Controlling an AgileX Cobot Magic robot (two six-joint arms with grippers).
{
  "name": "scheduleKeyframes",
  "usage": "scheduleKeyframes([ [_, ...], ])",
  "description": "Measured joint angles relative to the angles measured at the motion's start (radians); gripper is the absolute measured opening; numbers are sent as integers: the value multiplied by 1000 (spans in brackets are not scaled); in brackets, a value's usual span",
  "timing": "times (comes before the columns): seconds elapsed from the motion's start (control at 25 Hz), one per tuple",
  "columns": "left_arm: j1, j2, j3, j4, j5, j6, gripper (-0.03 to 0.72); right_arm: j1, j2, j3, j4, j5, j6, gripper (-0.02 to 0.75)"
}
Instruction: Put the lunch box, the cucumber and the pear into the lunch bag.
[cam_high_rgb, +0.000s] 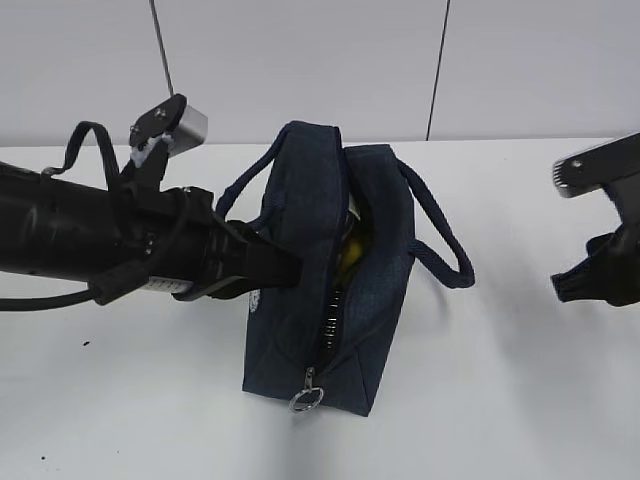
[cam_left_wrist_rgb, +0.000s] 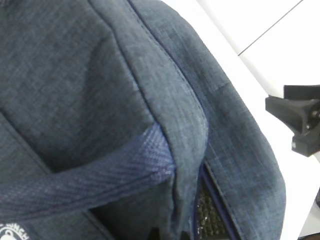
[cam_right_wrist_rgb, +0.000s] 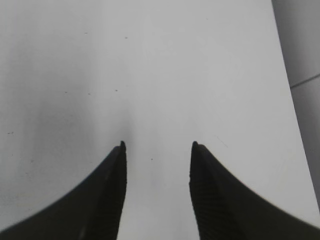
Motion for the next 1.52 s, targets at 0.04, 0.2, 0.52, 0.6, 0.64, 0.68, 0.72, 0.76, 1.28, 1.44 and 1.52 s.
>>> scheduleKeyframes([
  [0.04, 0, 0, 0, 0, 1, 0, -15, 0, 0, 0, 6, -20, 38, 337],
  [0.2, 0, 0, 0, 5, 13, 0, -15, 0, 0, 26, 30, -31, 216, 307],
  [0.52, 0, 0, 0, 35, 25, 0, -15, 0, 0, 63, 9, 171, 524, 226],
  [0.6, 0, 0, 0, 37, 27, 0, -15, 0, 0, 63, -51, 283, 609, 223],
  [0.64, 0, 0, 0, 38, 28, 0, -15, 0, 0, 63, -99, 328, 657, 221],
  [0.68, 0, 0, 0, 38, 28, 0, -15, 0, 0, 63, -153, 376, 692, 221],
  [0.72, 0, 0, 0, 38, 28, 0, -15, 0, 0, 63, -198, 416, 720, 219],
  [0.76, 0, 0, 0, 38, 28, 0, -15, 0, 0, 63, -261, 455, 732, 219],
  [1.28, 0, 0, 0, 38, 30, 0, -15, 0, 0, 47, -521, 918, 574, 219],
  [1.44, 0, 0, 0, 38, 31, 0, -15, 0, 0, 47, -535, 991, 533, 218],
  [1.52, 0, 0, 0, 38, 31, 0, -15, 0, 0, 47, -554, 1039, 525, 219],
])
